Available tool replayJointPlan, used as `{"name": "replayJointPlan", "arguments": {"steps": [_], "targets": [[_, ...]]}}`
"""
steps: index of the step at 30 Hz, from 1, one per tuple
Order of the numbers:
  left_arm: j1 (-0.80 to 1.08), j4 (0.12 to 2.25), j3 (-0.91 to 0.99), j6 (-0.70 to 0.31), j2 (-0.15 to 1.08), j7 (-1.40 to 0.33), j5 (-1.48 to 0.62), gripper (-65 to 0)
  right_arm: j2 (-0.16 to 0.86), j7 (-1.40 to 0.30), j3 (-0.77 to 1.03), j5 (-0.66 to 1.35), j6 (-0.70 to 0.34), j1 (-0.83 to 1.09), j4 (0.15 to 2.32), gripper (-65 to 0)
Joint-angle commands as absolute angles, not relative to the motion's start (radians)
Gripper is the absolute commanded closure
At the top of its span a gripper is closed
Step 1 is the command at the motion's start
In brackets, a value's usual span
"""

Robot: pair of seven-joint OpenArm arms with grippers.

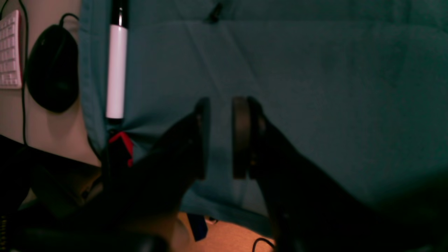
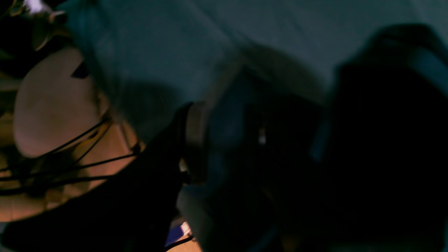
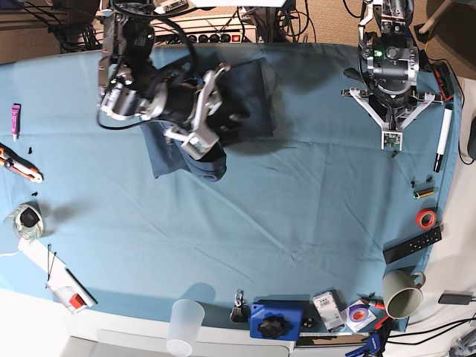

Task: Fold the T-shirt properly
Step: 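Lower the folded end onto the shirt and release the right gripper, then press and tuck the folded bundle with the right gripper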

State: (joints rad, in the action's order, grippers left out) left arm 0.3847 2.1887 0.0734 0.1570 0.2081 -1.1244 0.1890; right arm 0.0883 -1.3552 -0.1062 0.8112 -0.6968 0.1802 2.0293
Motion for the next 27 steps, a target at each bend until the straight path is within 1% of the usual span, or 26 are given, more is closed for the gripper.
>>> {"name": "replayJointPlan", "arguments": {"steps": [1,5,7,8,11,12,16,20,22,24,27], "targets": [[0.383,2.208,0.076,0.16,0.214,-1.106,0.2,-9.9,0.089,-1.335,-0.125,0.851,-0.698,0.168,2.049,-17.2],[0.385,2.208,0.076,0.16,0.214,-1.105,0.2,-9.9,0.081,-1.323,-0.147,0.952,-0.698,0.163,2.102,-17.2],[0.386,2.208,0.076,0.16,0.214,-1.102,0.2,-9.9,0.059,-1.323,-0.119,0.949,-0.698,0.165,2.158,-16.4],[0.389,2.208,0.076,0.16,0.214,-1.102,0.2,-9.9,0.047,-1.32,-0.093,0.949,-0.698,0.169,2.186,-14.5],[0.4,2.207,0.076,0.16,0.214,-1.099,0.2,-9.9,0.013,-1.283,0.034,0.944,-0.698,0.187,2.25,-1.1],[0.403,2.207,0.076,0.16,0.214,-1.099,0.2,-9.9,0.004,-1.267,0.09,0.936,-0.698,0.192,2.262,0.0],[0.413,2.207,0.076,0.16,0.214,-1.099,0.196,-9.9,-0.002,-1.258,0.311,0.915,-0.698,0.2,2.263,0.0],[0.413,2.207,0.076,0.16,0.214,-1.099,0.196,-9.9,-0.002,-1.266,0.46,0.889,-0.698,0.205,2.263,0.0],[0.413,2.207,0.076,0.16,0.214,-1.099,0.196,-9.9,0.01,-1.267,0.506,0.844,-0.698,0.205,2.263,0.0],[0.413,2.207,0.076,0.16,0.214,-1.099,0.196,-9.9,0.037,-1.267,0.526,0.812,-0.698,0.205,2.263,-2.4],[0.413,2.207,0.076,0.16,0.214,-1.098,0.196,-9.9,0.063,-1.259,0.529,0.765,-0.698,0.205,2.261,-2.3]]}}
